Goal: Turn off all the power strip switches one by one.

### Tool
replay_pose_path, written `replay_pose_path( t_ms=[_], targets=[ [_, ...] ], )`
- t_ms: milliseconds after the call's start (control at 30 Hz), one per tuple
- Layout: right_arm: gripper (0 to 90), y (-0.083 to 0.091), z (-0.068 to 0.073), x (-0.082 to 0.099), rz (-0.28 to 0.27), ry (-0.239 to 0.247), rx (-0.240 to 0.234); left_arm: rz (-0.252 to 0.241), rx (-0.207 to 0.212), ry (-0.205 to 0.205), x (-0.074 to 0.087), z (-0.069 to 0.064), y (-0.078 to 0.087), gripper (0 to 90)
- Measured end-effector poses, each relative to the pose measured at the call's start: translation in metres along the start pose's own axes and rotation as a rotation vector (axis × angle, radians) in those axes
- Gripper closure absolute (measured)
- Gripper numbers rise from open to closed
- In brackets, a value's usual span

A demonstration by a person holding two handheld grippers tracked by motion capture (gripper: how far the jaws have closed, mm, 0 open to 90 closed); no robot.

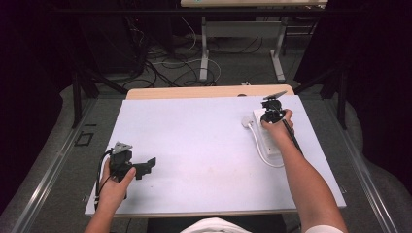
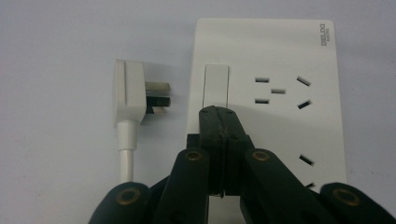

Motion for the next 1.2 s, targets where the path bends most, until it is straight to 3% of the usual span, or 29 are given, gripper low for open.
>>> replay_pose_path(
  t_ms=[667,1100,1167,1200],
  targets=[
    [90.0,-0.001,-0.001,-0.003,-0.003,-0.021,-0.008,0.006,-0.001,-0.001,0.0,0.001,0.0,0.6],
    [90.0,-0.001,-0.009,-0.004,-0.001,-0.043,-0.017,0.014,0.001,0.003,0.0,0.002,0.0,0.6],
    [90.0,-0.002,-0.01,-0.005,-0.027,-0.054,-0.03,0.012,0.0,0.003,0.0,0.002,0.0,0.6],
    [90.0,0.0,-0.01,-0.006,-0.01,-0.051,-0.021,0.01,0.0,0.003,0.0,0.002,0.0,0.6]
  ],
)
Point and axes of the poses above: each handheld gripper's, and its own axes: y roughly backward along the jaws, x roughly out of its underside, z roughly to its left, the point moved 3 cm from there along -y, roughly forward along the jaws, and after that the axes turned 6 degrees about y, right-handed, at the moved point
